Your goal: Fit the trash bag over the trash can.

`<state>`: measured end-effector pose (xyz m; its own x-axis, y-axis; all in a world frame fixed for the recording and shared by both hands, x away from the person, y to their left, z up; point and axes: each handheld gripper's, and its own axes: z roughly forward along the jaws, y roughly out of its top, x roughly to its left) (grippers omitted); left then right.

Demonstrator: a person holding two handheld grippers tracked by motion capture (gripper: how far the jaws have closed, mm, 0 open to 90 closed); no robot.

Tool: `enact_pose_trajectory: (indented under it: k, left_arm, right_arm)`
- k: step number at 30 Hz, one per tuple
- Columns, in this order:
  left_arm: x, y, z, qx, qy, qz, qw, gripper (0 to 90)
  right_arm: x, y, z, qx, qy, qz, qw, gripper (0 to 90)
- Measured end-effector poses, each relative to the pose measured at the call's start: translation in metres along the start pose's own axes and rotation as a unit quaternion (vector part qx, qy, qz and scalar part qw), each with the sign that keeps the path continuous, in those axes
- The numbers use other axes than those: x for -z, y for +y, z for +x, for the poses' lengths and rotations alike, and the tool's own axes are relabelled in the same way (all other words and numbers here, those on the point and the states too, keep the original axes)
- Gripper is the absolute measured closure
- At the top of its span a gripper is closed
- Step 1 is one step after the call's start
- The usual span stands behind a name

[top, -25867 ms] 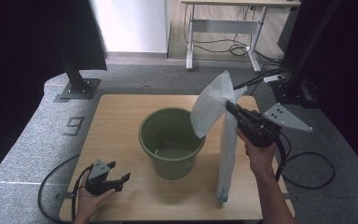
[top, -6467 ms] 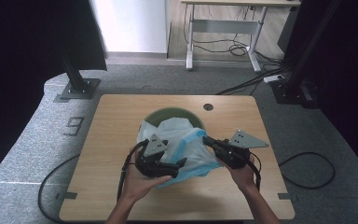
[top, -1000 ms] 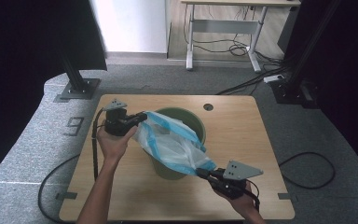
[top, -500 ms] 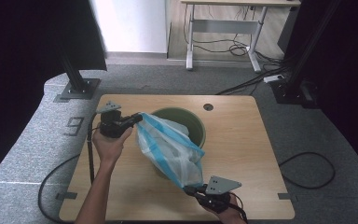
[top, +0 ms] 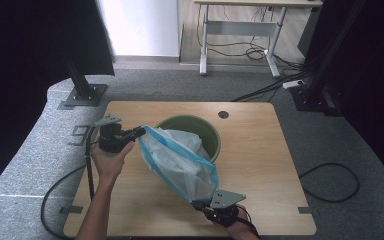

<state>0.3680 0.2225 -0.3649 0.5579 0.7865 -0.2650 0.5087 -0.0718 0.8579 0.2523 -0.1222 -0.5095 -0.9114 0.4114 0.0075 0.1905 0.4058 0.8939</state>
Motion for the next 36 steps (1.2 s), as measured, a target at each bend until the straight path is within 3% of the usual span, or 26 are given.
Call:
enact_pose_trajectory:
  k: [2, 3, 4, 7, 8, 14, 15, 22, 30, 32, 36]
  left_arm:
    - [-0.002, -0.001, 0.001, 0.001, 0.0, 0.002, 1.0, 90.0]
    - [-0.003, -0.001, 0.001, 0.002, 0.0, 0.001, 1.0, 90.0]
    - [-0.003, -0.001, 0.001, 0.002, 0.0, 0.001, 1.0, 90.0]
    - [-0.003, -0.001, 0.001, 0.002, 0.001, -0.002, 1.0, 89.9]
    - [-0.003, -0.001, 0.001, 0.002, 0.001, -0.002, 1.0, 90.0]
    - [-0.001, -0.002, 0.002, 0.004, 0.003, -0.004, 1.0, 89.9]
    - [-0.001, -0.002, 0.002, 0.004, 0.003, -0.004, 1.0, 89.9]
    - [0.0, -0.002, 0.003, 0.002, 0.002, -0.002, 1.0, 89.9]
    - [-0.002, -0.002, 0.001, 0.002, 0.002, 0.0, 1.0, 89.9]
    - [-0.002, -0.001, 0.001, 0.002, 0.002, 0.002, 1.0, 89.9]
    - [-0.002, -0.001, 0.003, 0.003, 0.002, 0.001, 1.0, 89.9]
  right_arm:
    - [0.001, -0.002, -0.002, -0.002, -0.006, 0.001, 1.0, 88.5]
    - [0.004, -0.003, -0.004, -0.002, -0.008, -0.005, 1.0, 79.5]
    - [0.004, -0.003, -0.004, -0.002, -0.008, -0.005, 1.0, 79.5]
    - [0.02, -0.006, 0.003, 0.009, -0.024, -0.038, 0.9989, 54.0]
    - [0.026, -0.007, 0.005, 0.011, -0.028, -0.048, 0.9984, 51.6]
    - [0.056, -0.007, 0.002, -0.004, -0.06, -0.087, 0.9943, 44.5]
    - [0.067, -0.006, -0.004, -0.013, -0.069, -0.098, 0.9927, 44.4]
    - [0.091, 0.002, -0.026, -0.029, -0.09, -0.112, 0.9892, 42.6]
    - [0.084, 0.02, -0.059, -0.049, -0.105, -0.122, 0.9857, 39.2]
    - [0.072, 0.025, -0.071, -0.069, -0.082, -0.136, 0.9849, 36.5]
    - [0.059, 0.03, -0.073, -0.066, -0.057, -0.139, 0.9865, 39.8]
